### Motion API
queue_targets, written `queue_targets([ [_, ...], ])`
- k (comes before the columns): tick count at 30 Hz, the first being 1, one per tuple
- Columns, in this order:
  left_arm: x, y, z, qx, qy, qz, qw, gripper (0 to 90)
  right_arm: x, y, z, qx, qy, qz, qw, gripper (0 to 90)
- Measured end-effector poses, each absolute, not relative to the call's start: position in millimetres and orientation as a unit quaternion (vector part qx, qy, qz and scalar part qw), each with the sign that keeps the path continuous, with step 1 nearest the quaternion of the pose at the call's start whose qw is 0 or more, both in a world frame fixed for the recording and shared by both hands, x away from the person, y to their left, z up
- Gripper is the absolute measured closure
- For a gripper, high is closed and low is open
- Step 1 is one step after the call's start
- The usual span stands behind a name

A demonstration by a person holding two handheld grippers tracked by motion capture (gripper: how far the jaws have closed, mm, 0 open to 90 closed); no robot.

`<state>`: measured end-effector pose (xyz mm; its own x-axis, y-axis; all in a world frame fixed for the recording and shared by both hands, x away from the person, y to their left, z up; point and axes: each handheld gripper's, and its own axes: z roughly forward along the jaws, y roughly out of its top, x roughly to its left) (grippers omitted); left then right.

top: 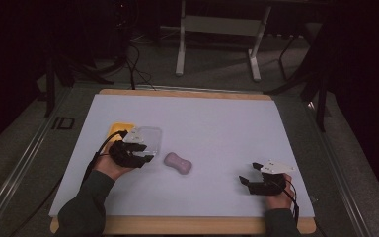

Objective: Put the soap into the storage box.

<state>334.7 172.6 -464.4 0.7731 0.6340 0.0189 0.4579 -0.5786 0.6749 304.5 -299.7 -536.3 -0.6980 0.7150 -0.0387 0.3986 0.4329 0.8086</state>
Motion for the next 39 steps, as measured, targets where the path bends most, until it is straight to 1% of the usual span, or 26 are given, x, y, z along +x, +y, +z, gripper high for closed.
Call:
queue_targets([
  [7,339,165,-468,0.882,0.300,0.124,0.342,49.5,304,-301,-536,0.335,0.823,0.416,0.193,22.1],
  [11,342,158,-469,0.889,0.291,0.126,0.331,47.7,303,-301,-536,0.335,0.821,0.419,0.194,22.0],
  [20,347,139,-461,0.897,0.265,0.135,0.327,42.9,303,-302,-536,0.336,0.820,0.420,0.194,21.8],
  [24,350,131,-456,0.899,0.254,0.135,0.330,40.3,303,-302,-536,0.337,0.820,0.421,0.193,21.7],
  [33,359,115,-456,0.909,0.227,0.127,0.325,37.7,304,-302,-536,0.337,0.819,0.422,0.194,21.7],
  [35,360,112,-458,0.910,0.223,0.120,0.327,38.2,304,-302,-536,0.337,0.819,0.422,0.194,21.8],
  [39,359,107,-460,0.916,0.209,0.113,0.323,43.4,304,-302,-536,0.337,0.819,0.422,0.194,21.7],
])
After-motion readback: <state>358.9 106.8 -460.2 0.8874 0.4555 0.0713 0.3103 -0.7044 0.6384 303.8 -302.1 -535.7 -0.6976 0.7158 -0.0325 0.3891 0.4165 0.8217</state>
